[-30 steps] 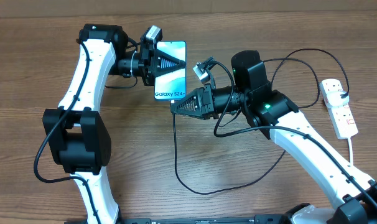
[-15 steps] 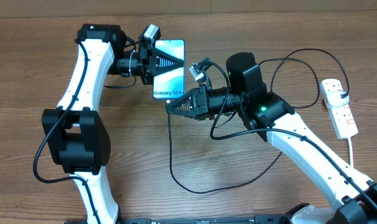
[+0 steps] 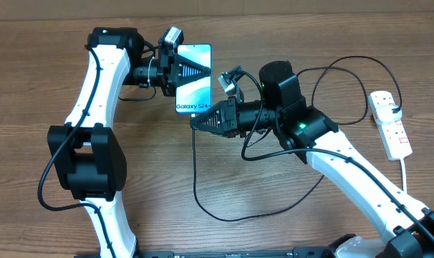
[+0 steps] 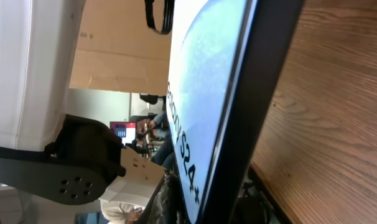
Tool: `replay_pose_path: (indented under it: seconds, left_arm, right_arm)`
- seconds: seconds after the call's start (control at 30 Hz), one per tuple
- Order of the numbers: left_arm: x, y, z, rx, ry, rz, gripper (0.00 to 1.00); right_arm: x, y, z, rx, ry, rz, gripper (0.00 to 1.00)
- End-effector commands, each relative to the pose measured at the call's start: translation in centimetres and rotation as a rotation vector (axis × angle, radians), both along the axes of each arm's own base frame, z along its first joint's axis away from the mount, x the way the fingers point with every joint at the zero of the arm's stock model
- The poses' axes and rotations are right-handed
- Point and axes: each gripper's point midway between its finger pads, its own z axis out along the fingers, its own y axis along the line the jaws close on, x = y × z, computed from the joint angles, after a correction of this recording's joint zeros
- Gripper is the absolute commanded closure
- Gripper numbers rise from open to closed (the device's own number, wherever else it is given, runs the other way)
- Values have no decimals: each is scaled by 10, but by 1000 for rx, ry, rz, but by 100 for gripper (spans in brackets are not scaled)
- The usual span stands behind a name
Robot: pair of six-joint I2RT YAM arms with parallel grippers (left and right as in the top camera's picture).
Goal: Plug charger to phone and switch on socket
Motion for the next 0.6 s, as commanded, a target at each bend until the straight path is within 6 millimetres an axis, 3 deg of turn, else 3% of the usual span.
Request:
replay_pose_path:
  seconds: [0.0,0.57]
  left_arm:
    - [-12,-11,22,-26,-84,-28,96]
    - [-16,-19,21,-27,-92,-50,95]
  right_arm:
    - [31,-7,2,-39,-102,-144,96]
    - [45,-8,8,-32,-143,-205,96]
